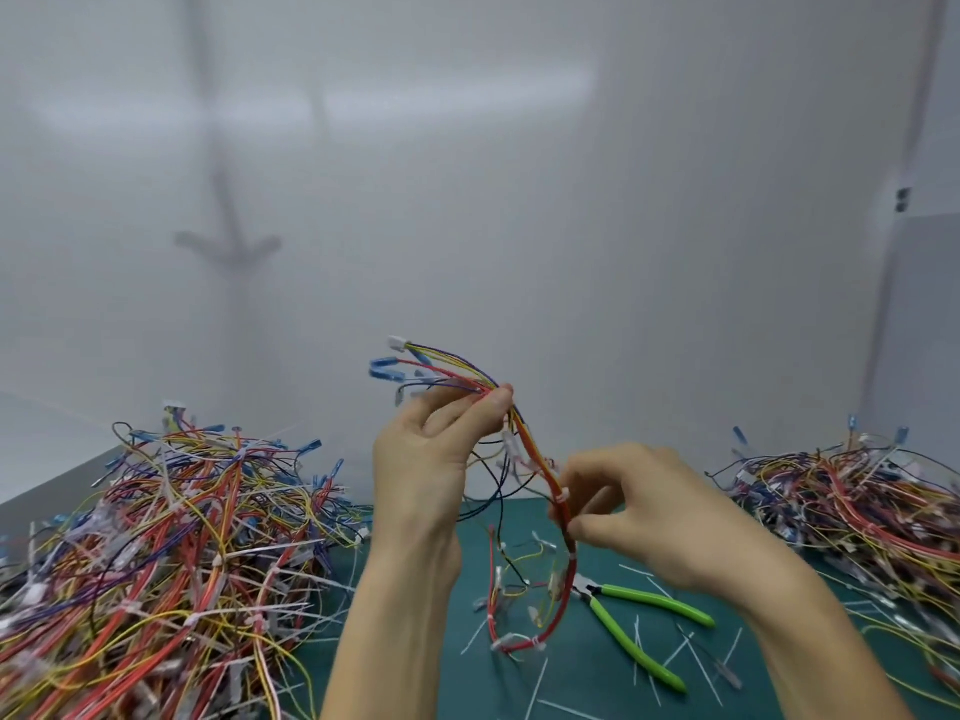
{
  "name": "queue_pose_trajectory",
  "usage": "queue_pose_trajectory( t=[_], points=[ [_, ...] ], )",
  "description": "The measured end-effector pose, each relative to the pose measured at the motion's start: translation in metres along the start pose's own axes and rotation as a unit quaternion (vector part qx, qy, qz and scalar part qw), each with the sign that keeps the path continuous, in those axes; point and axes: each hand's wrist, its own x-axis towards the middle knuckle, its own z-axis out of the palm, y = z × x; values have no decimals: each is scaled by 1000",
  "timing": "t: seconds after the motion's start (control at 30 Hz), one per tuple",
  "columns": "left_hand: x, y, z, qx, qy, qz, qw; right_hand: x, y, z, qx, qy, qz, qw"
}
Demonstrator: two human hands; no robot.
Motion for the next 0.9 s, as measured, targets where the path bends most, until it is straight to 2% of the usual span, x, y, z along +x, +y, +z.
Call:
queue_pose_trajectory(
  t=[0.07, 0.17, 0.23, 0.3, 0.37, 0.43, 0.53, 0.63, 0.77, 0.9],
  points=[
    [-1, 0, 1, 8, -22, 18, 1000, 0, 1, -3, -23, 58, 7, 998],
    [-5, 4, 3, 27, -64, 48, 996, 0, -5, -8, 78, 151, -14, 985],
    [-7, 6, 3, 61, -87, 74, 992, -2, -12, -9, 150, 169, -50, 973],
    [-7, 7, 3, 127, -106, 104, 981, -3, -16, -6, 169, 167, -76, 968],
    [-8, 8, 4, 201, -133, 143, 960, -2, -18, -2, 178, 192, -81, 962],
    [-10, 10, 5, 229, -159, 165, 946, 1, -18, 0, 216, 216, -79, 949],
    [-12, 13, 5, 191, -159, 154, 956, 2, -15, -1, 283, 239, -76, 926],
    [-10, 14, 2, 148, -90, 139, 975, 0, -15, -6, 348, 264, -64, 897],
    [-2, 12, -11, 160, -26, 100, 982, 0, -17, -9, 427, 279, -56, 858],
    [1, 9, -22, 225, -94, 21, 970, 0, -17, -9, 466, 278, -43, 839]
  ],
)
